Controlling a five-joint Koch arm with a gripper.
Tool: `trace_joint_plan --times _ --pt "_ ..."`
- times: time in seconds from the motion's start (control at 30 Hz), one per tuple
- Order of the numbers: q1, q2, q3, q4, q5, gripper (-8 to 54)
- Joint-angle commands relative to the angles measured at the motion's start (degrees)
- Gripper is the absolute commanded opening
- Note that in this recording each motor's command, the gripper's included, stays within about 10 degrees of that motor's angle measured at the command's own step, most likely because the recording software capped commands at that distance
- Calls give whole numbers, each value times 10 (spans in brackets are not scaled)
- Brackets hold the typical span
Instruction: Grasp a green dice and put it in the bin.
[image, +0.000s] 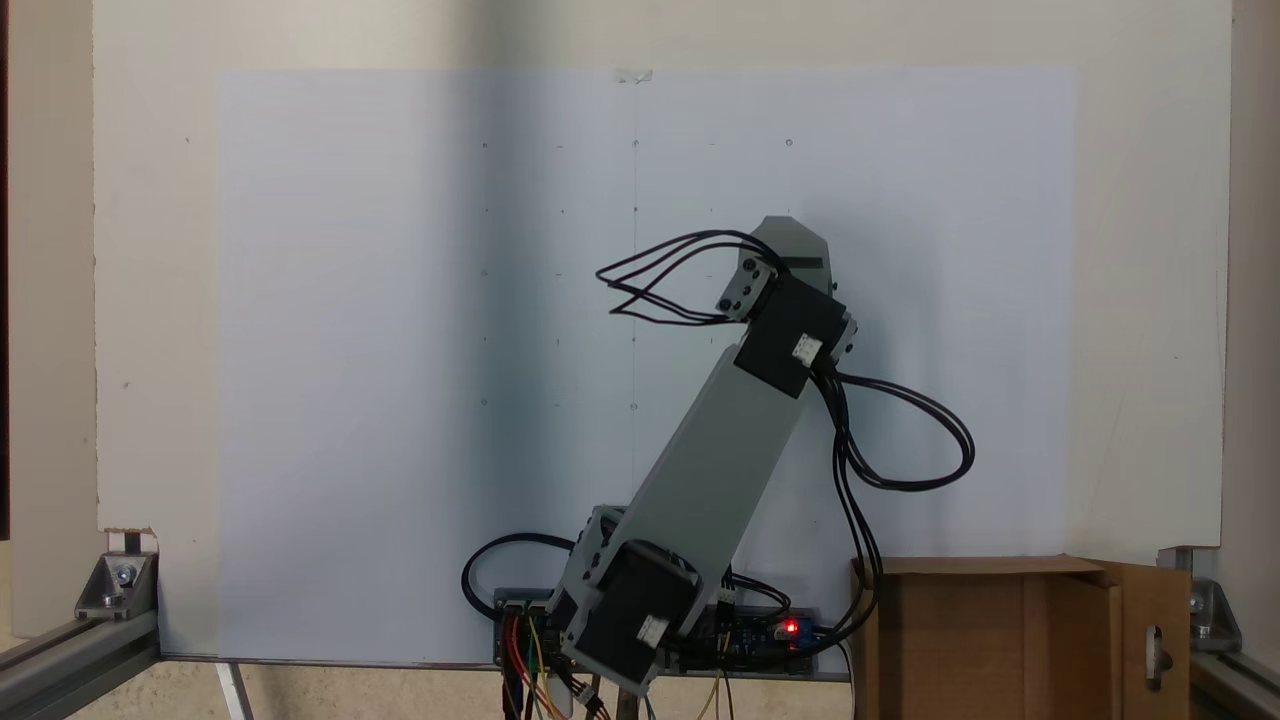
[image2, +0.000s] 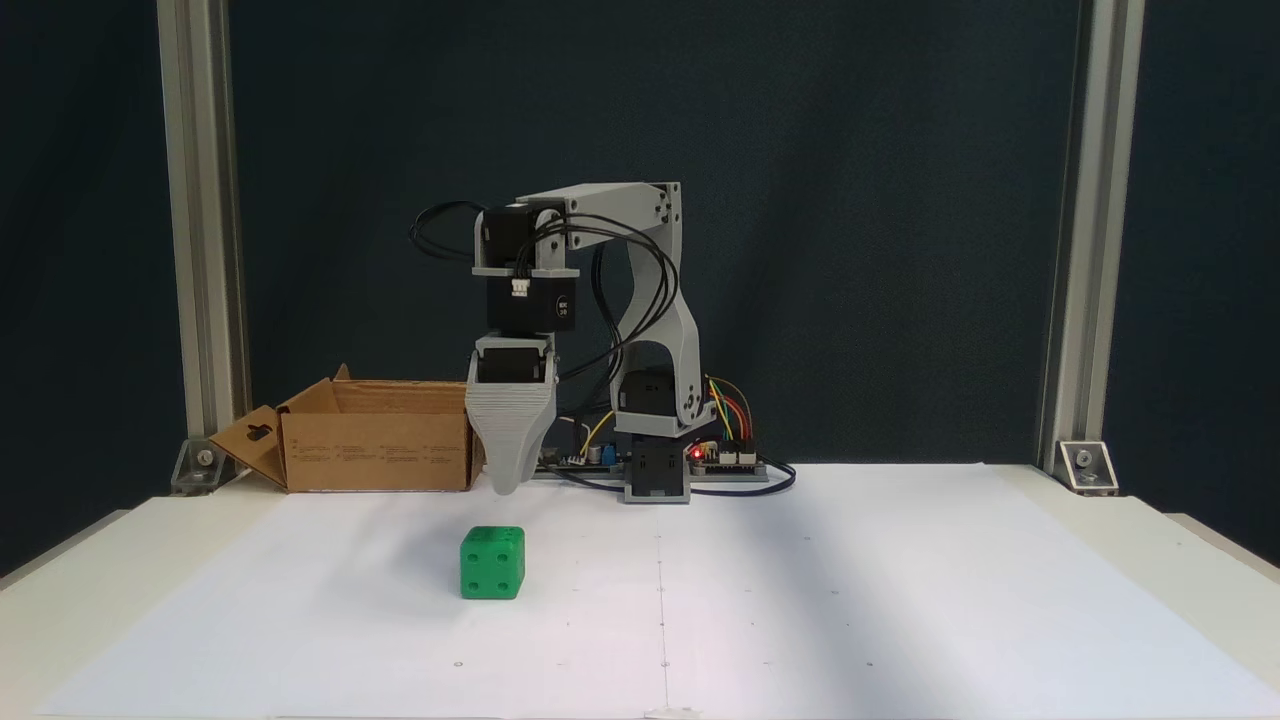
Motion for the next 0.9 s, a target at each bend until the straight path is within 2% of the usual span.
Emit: trace_joint_plan --times 0.0,0.47,0.87 --pt "2 -3 -35 -27 -38 454" --pt "4 -36 -33 -57 -39 442" --pt "11 -49 31 -150 -40 437"
